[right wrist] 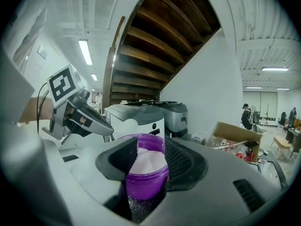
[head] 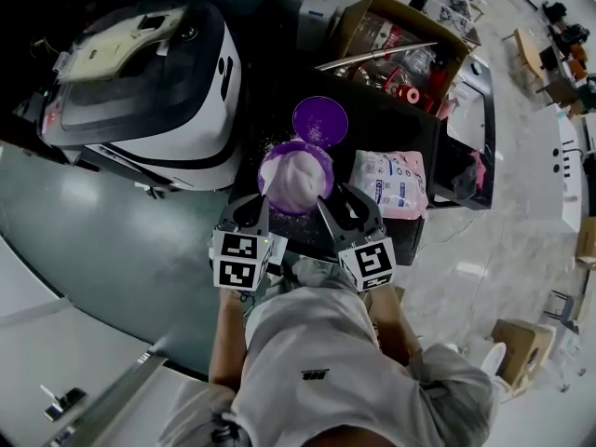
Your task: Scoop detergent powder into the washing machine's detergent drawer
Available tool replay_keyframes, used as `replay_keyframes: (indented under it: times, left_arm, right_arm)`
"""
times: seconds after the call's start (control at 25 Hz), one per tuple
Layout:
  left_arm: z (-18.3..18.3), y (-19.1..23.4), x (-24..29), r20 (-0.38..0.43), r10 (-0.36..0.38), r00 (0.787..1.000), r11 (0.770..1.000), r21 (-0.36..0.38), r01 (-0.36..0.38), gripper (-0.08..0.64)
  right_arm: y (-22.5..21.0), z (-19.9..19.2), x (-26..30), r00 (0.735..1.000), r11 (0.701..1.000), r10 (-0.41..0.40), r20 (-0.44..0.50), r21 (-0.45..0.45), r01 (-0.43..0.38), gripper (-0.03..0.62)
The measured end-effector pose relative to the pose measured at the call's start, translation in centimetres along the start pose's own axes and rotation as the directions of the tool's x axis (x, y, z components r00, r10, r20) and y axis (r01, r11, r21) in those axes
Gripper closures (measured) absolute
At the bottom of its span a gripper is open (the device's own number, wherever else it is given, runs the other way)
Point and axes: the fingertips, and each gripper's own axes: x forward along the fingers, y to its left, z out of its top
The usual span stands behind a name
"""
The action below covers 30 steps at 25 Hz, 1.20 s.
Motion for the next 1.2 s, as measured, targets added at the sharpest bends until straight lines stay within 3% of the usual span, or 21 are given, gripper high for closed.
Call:
replay_keyframes:
  times: [0.32,0.56,0.84,1.0,1.2]
  left_arm:
    - [0.2,-0.1,2.5,-0.122,0.033,0.992,0.998,0.051,-0.027,0.545]
    - [-0.7,0.0,4.0,-0.225,0.052,0.973,0.996,0.084,-0.034,0.545]
    - [-1.0,-0.2,5.4,-0.322,0.056,0.945,0.993,0.119,-0.018,0.545]
    - [-1.1,0.0,6.0,-0.382,0.094,0.919,0.985,0.168,-0.031,0.545]
    - [-1.4,-0.2,6.7,-0.442,0.125,0.888,0.975,0.222,-0.026,0.545]
  right_arm:
    - [-1.7,-0.4,1.9,0.998,0.998,0.061,-0.011,0.008,-0.061,0.413]
    - [-2.2,-0.8,2.8,0.995,0.995,0.100,-0.013,0.018,-0.100,0.413]
    - [-2.5,-0.1,3.3,0.992,0.992,0.123,-0.014,0.043,-0.123,0.413]
    - [-2.8,0.1,3.7,0.989,0.990,0.139,0.051,0.013,-0.140,0.413]
    - [-3.1,0.3,3.9,0.988,0.989,0.141,0.065,0.028,-0.143,0.413]
